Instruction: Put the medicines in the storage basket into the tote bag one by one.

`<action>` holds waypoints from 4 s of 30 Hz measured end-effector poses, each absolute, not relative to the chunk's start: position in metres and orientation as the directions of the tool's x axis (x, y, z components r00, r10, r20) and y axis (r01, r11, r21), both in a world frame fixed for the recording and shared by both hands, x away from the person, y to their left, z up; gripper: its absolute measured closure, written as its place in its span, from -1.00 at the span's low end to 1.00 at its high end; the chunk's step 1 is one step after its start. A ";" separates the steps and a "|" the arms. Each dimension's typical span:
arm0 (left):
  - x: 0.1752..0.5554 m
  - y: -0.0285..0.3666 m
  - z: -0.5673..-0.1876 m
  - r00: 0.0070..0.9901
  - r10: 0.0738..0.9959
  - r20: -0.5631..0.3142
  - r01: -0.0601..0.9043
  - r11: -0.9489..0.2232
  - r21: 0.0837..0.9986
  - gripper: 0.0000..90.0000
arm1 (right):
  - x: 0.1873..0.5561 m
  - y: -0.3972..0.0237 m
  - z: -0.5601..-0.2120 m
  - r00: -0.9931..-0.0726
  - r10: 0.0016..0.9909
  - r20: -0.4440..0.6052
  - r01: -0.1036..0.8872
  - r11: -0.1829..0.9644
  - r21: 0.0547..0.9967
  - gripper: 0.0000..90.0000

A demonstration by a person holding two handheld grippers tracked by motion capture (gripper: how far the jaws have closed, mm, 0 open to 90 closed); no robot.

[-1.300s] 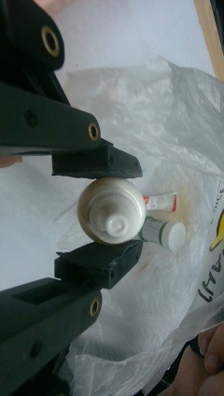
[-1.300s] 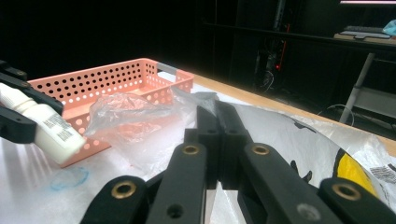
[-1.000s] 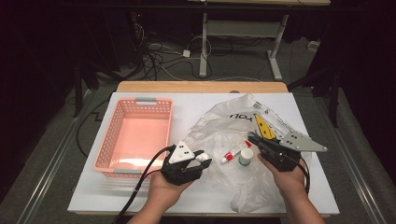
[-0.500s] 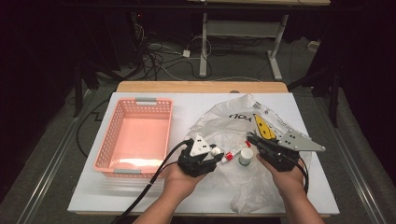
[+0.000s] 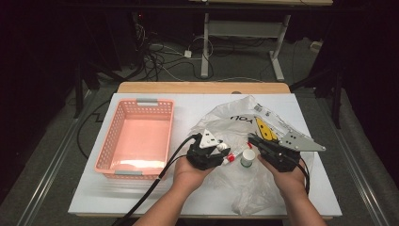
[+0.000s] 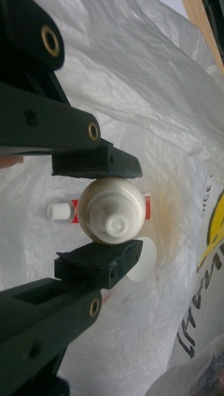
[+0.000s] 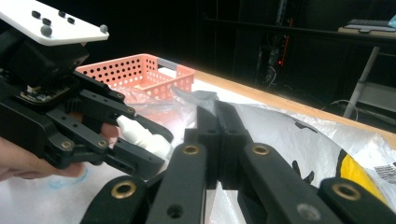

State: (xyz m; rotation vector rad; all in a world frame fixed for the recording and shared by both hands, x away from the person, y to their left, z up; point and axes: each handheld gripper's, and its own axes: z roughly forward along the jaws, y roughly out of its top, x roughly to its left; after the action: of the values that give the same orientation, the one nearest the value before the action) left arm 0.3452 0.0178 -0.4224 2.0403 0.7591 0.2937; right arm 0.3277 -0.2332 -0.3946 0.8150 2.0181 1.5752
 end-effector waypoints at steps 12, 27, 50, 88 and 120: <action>0.369 -0.006 -0.440 0.748 0.663 -0.032 0.418 -0.434 0.798 0.29 | 0.332 -0.232 -0.394 -0.726 0.688 0.012 0.173 0.166 0.971 1.00; 0.388 -0.017 -0.463 0.742 0.668 -0.063 0.481 -0.464 0.744 0.28 | 0.332 -0.230 -0.393 -0.731 0.683 0.008 0.169 0.170 0.971 1.00; 0.385 -0.014 -0.454 0.734 0.672 -0.101 0.488 -0.418 0.766 0.01 | 0.330 -0.233 -0.394 -0.731 0.682 0.004 0.171 0.178 0.969 1.00; 0.310 0.027 -0.487 0.777 0.616 -0.132 0.536 -0.537 0.651 -0.97 | 0.315 -0.240 -0.398 -0.716 0.698 -0.016 0.182 0.209 0.961 1.00; 0.297 0.024 -0.487 0.756 0.640 -0.137 0.533 -0.480 0.697 0.96 | 0.301 -0.251 -0.401 -0.693 0.721 -0.010 0.199 0.204 0.959 1.00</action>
State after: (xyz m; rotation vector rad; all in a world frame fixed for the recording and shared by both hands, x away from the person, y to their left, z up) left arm 0.2975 0.0235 -0.4874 2.1909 0.8748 0.1814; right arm 0.3008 -0.2513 -0.4007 0.8534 2.0227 1.5035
